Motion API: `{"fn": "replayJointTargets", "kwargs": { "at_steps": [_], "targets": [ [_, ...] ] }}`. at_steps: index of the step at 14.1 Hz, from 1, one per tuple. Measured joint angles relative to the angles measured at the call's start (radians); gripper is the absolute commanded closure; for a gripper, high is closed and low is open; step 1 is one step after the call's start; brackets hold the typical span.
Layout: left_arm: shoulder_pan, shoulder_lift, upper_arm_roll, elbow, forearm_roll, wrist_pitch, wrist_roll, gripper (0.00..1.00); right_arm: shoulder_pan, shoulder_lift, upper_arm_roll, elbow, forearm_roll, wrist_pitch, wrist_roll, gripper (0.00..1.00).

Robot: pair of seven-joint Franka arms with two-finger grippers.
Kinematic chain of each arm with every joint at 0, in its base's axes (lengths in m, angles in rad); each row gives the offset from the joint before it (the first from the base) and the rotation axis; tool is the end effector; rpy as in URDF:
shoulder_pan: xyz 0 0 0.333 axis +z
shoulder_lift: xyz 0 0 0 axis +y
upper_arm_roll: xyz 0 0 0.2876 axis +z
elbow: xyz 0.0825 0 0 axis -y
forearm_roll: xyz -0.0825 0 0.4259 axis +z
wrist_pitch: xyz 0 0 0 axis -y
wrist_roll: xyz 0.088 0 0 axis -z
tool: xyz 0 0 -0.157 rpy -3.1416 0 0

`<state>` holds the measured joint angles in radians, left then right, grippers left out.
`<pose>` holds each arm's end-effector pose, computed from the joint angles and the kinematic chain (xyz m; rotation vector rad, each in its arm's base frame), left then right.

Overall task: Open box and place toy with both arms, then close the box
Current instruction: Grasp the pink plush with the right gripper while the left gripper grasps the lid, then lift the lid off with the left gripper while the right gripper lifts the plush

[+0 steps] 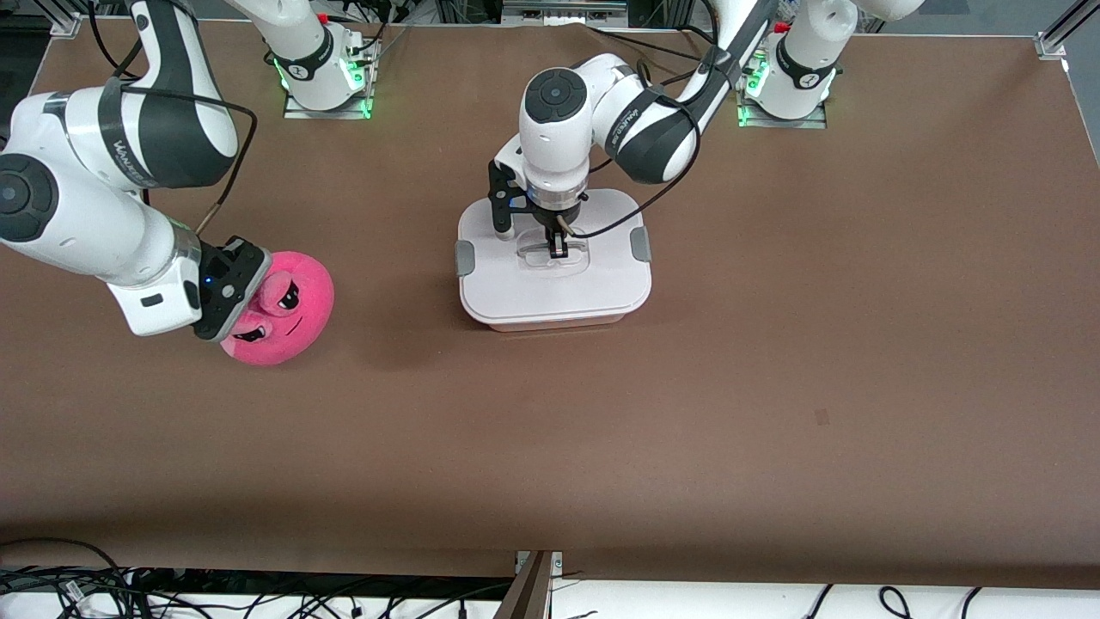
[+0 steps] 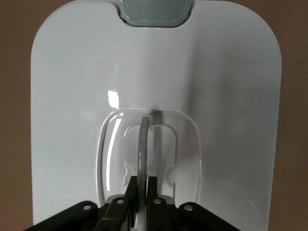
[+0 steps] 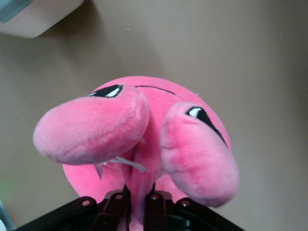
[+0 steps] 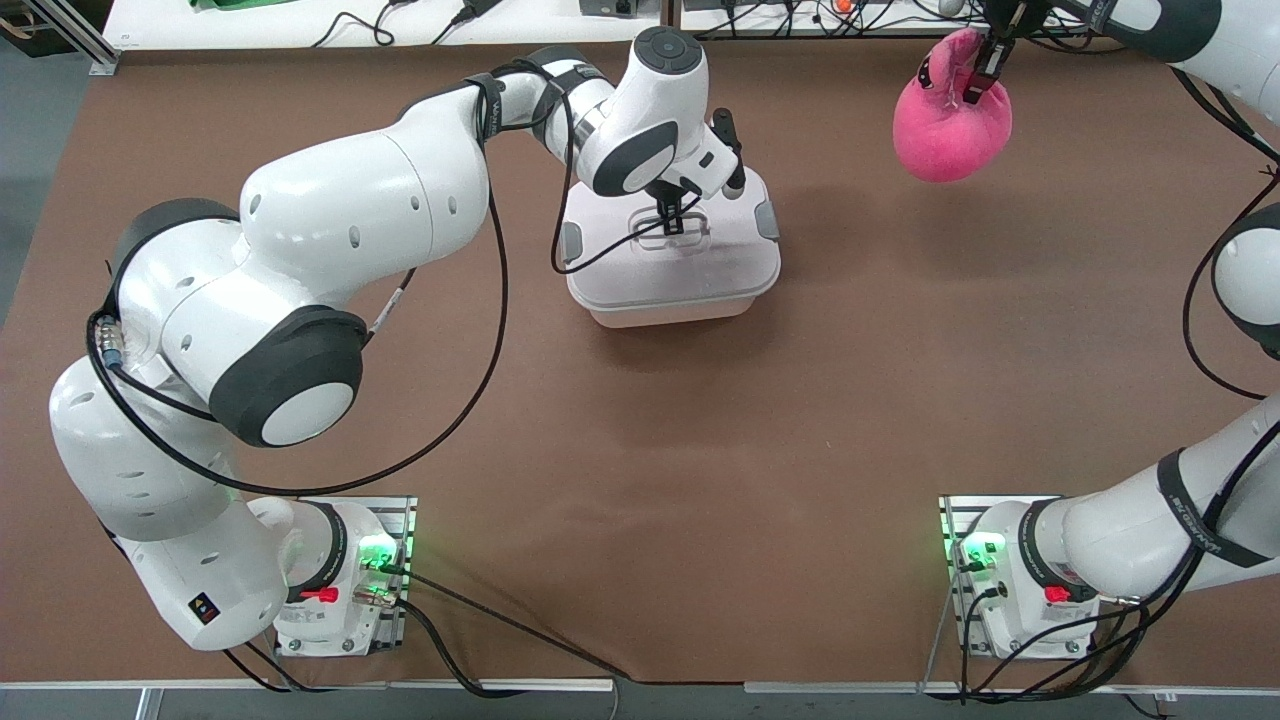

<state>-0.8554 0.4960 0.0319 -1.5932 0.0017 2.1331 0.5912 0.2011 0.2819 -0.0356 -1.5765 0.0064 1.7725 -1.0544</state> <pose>0.4850 -0.5255 0.2545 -2.3735 2.0396 -0.0716 0.6558 0.1118 0.3807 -2.5462 -1.7783 0.1227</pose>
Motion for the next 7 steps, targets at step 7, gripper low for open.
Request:
{"fn": "replayJointTargets", "kwargs": {
  "at_steps": [7],
  "targets": [
    [-0.003,-0.012,-0.001,0.011,0.000,-0.038,0.000,1.00,0.094,0.000,0.001,0.025,0.000,-0.042,-0.091,1.00]
  ]
}}
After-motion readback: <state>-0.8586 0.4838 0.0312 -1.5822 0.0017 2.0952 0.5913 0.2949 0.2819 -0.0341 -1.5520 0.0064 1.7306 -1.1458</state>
